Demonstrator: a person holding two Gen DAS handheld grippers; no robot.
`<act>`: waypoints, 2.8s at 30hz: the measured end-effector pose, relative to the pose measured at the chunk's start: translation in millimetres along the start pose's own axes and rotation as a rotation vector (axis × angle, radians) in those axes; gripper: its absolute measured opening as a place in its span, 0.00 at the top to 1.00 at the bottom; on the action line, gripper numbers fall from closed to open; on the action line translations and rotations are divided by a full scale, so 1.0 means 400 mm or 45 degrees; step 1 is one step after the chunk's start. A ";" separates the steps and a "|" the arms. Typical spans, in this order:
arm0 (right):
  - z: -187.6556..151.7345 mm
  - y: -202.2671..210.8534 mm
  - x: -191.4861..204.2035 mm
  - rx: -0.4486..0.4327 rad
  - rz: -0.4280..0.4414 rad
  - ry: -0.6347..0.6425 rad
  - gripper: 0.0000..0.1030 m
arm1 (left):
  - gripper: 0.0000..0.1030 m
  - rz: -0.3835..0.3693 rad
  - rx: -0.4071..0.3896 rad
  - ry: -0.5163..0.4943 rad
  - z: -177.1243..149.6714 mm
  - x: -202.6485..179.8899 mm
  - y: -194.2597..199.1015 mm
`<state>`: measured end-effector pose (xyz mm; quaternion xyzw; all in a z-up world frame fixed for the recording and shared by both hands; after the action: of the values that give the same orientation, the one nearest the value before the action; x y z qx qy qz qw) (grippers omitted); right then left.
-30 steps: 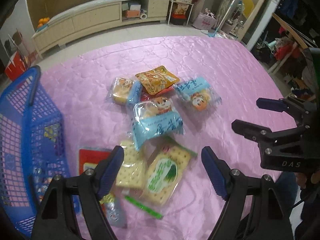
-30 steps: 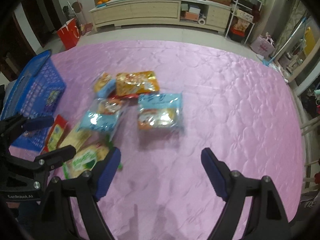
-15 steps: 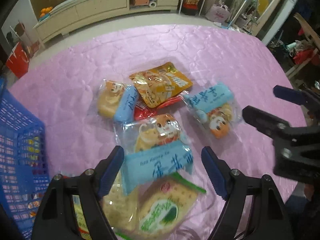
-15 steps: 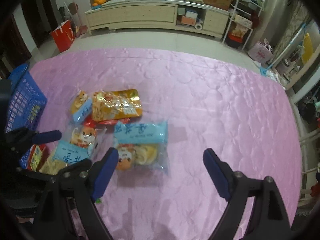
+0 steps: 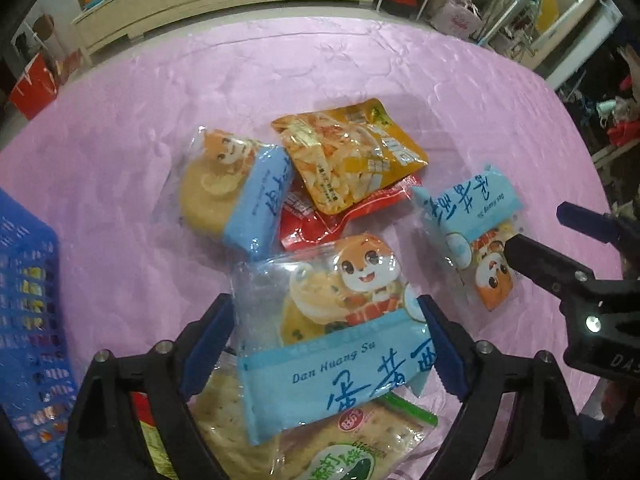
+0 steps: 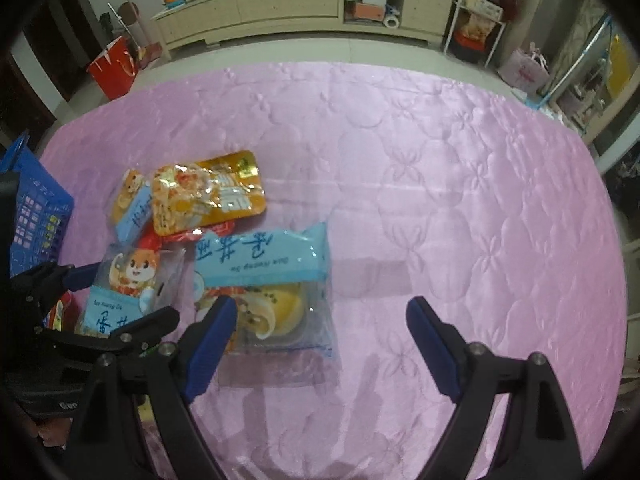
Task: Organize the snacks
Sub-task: 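Grasp the blue-labelled cake pack with the left gripper while the right gripper grasps another cake pack, then carry both cake packs over the blue basket and open both grippers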
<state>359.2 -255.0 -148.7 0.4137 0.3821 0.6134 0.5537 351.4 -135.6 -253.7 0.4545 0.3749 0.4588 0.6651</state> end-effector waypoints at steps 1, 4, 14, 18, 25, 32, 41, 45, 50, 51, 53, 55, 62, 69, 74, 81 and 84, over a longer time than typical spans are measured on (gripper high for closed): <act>0.002 0.006 0.007 -0.011 -0.003 0.008 0.13 | 0.20 0.004 -0.009 -0.002 -0.003 -0.001 0.003; 0.005 0.010 0.026 -0.007 0.026 0.009 0.13 | 0.27 0.005 -0.035 0.007 -0.012 0.005 0.020; 0.009 -0.029 0.042 0.083 0.022 -0.042 0.13 | 0.30 0.041 -0.111 0.034 -0.047 0.027 0.121; 0.016 -0.044 0.067 0.092 -0.014 0.004 0.13 | 0.30 0.062 -0.140 0.047 -0.051 0.037 0.135; 0.025 -0.066 0.085 0.119 0.031 0.018 0.13 | 0.30 0.121 -0.148 0.035 -0.063 0.047 0.146; 0.019 -0.089 0.100 0.146 0.030 0.037 0.13 | 0.30 0.131 -0.125 0.029 -0.065 0.051 0.133; 0.000 -0.123 0.122 0.154 0.006 0.070 0.23 | 0.30 0.166 -0.128 0.007 -0.057 0.042 0.127; -0.004 -0.092 0.133 0.114 0.061 0.075 0.31 | 0.30 0.185 -0.124 -0.010 -0.061 0.032 0.130; -0.029 0.003 0.132 0.033 0.131 0.074 0.31 | 0.30 0.193 -0.148 -0.013 -0.072 0.016 0.160; -0.042 0.031 0.125 0.014 0.160 0.060 0.31 | 0.30 0.191 -0.158 -0.012 -0.076 0.010 0.169; -0.062 0.067 0.123 -0.003 0.172 0.046 0.31 | 0.30 0.184 -0.184 -0.012 -0.086 0.000 0.192; -0.086 0.099 0.126 -0.007 0.191 0.028 0.31 | 0.30 0.176 -0.208 -0.008 -0.102 -0.007 0.218; -0.144 0.212 0.184 -0.008 0.233 0.017 0.31 | 0.30 0.158 -0.305 -0.040 -0.172 -0.031 0.349; -0.186 0.344 0.287 -0.060 0.283 0.050 0.31 | 0.30 0.165 -0.398 -0.085 -0.258 -0.007 0.518; -0.189 0.408 0.379 -0.085 0.370 0.054 0.31 | 0.30 0.197 -0.452 -0.110 -0.320 0.042 0.616; -0.177 0.425 0.533 -0.075 0.380 0.135 0.31 | 0.30 0.232 -0.485 -0.073 -0.391 0.174 0.700; -0.173 0.421 0.590 -0.075 0.372 0.172 0.31 | 0.30 0.241 -0.476 -0.037 -0.420 0.239 0.713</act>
<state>223.3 -37.0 1.9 0.4064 0.3361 0.7247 0.4435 149.2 46.2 -42.5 0.3630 0.2293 0.5742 0.6971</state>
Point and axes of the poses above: each gripper's, at about its wrist camera, not at the fingertips, and y roughly against the way its jaws point, x to its left, z to its top, the point moved 2 cm from there along -y, roughly the way its jaws point, and after that the axes turned 12 degrees about -y, right-handed, at the moved point
